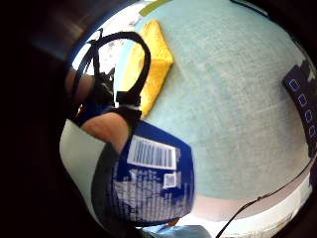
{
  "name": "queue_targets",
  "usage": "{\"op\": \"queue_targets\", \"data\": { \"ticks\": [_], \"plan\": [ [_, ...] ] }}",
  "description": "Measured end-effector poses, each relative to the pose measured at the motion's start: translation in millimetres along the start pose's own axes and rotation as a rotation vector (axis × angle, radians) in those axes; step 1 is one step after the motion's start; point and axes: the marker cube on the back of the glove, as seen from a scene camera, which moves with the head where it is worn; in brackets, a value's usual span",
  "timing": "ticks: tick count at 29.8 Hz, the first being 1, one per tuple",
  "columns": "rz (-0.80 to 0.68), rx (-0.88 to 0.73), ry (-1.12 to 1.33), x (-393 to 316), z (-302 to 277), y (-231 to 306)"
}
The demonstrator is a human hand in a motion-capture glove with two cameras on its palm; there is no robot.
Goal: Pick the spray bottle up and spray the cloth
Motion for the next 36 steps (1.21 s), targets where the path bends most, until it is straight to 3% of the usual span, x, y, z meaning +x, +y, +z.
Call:
{"op": "queue_targets", "data": {
  "ticks": [36],
  "plan": [
    [0.030, -0.054, 0.025, -0.5, 4.5, -4.4]
  ]
}}
